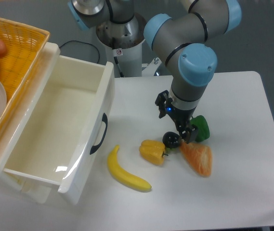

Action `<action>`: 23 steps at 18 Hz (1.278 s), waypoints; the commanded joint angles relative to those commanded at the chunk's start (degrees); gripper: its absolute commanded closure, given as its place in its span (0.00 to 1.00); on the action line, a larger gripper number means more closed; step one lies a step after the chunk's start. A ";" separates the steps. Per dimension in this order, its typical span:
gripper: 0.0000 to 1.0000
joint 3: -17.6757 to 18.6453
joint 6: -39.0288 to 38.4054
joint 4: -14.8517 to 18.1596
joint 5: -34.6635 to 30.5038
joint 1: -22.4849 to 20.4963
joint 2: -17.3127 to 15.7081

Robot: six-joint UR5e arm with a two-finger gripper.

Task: Pick up the yellow pepper
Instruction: 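Move the gripper from the green pepper over the yellow bell pepper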

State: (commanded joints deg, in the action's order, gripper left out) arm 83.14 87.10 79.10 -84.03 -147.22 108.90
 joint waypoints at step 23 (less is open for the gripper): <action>0.00 6.68 5.60 -9.84 0.18 2.99 1.58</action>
State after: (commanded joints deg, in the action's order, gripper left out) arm 89.83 92.70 69.26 -83.84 -144.23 110.47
